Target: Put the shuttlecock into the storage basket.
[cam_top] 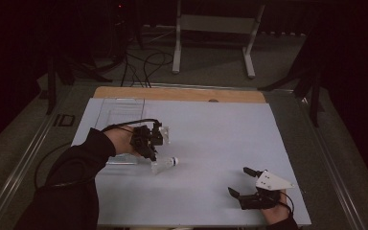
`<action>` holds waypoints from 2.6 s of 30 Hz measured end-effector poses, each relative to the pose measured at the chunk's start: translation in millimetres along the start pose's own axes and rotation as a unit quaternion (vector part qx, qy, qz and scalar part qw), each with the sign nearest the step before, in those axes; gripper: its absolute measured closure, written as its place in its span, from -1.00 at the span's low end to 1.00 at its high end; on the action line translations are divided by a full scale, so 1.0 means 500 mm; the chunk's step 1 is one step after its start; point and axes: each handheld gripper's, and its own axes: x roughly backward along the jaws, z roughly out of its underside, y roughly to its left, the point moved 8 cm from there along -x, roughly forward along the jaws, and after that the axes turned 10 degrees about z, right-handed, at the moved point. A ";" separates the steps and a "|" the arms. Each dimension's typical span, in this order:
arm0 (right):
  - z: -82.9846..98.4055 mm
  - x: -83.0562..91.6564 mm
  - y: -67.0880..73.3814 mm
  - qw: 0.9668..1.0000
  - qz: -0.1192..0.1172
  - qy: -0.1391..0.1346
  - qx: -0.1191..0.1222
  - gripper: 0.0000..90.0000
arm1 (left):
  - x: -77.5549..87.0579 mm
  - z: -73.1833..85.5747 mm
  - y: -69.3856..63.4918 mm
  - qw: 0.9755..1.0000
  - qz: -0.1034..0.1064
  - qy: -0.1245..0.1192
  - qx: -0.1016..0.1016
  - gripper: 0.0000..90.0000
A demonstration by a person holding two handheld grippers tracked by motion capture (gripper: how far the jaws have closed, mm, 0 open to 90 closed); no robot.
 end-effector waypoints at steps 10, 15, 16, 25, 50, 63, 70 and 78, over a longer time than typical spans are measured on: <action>0.000 0.000 0.000 1.000 0.000 0.000 0.000 -0.80 | 0.028 0.027 0.008 0.999 -0.018 -0.018 0.035 1.00; 0.000 -0.001 0.000 1.000 0.001 0.000 0.001 -0.80 | 0.043 0.047 0.014 0.997 -0.030 -0.020 0.064 1.00; 0.000 -0.001 0.000 1.000 0.001 0.000 0.001 -0.80 | 0.046 0.052 0.015 0.997 -0.032 -0.021 0.071 1.00; 0.002 -0.003 0.001 1.000 0.000 0.002 0.000 -0.80 | 0.074 0.084 0.033 0.990 -0.051 -0.034 0.128 1.00; 0.002 -0.002 0.000 1.000 0.001 0.003 -0.004 -0.80 | 0.122 0.145 0.105 0.952 -0.138 -0.089 0.259 1.00; 0.002 -0.002 0.000 1.000 0.001 0.003 -0.003 -0.80 | 0.111 0.175 0.141 0.926 -0.168 -0.118 0.316 1.00; 0.002 -0.002 0.000 1.000 0.001 0.003 -0.005 -0.80 | 0.104 0.188 0.162 0.912 -0.179 -0.138 0.342 1.00; 0.001 -0.001 0.000 1.000 0.002 0.001 -0.001 -0.80 | 0.087 0.200 0.181 0.899 -0.185 -0.150 0.366 1.00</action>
